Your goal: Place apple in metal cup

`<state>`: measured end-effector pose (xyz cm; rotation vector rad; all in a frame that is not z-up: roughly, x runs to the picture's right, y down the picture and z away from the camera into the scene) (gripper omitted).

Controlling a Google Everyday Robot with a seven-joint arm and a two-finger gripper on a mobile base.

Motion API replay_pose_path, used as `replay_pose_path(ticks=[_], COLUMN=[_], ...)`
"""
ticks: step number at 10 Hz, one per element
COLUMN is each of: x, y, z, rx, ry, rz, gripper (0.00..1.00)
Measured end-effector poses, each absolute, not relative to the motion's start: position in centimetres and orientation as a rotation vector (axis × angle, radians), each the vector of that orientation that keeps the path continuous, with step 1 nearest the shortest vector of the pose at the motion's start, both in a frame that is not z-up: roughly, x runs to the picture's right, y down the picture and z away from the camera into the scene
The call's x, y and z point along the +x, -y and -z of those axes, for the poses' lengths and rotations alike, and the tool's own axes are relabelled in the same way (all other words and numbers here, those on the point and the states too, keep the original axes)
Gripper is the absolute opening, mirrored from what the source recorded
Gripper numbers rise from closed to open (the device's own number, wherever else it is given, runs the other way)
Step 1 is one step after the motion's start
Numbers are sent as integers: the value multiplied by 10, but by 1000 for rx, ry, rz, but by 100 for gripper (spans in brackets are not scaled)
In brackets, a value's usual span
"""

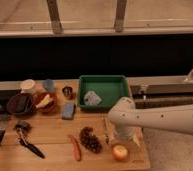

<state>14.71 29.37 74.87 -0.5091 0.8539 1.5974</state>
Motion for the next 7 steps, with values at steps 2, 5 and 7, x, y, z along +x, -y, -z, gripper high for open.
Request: replay_pose_path(ticks=[2, 5, 7], x=[147, 146, 145], y=[-299, -307, -311], z=[-750, -753, -752], rx=[-528, -548, -557], ry=[-861, -871, -874], rz=[-1602, -1606, -1605], gripper=[80, 80, 80])
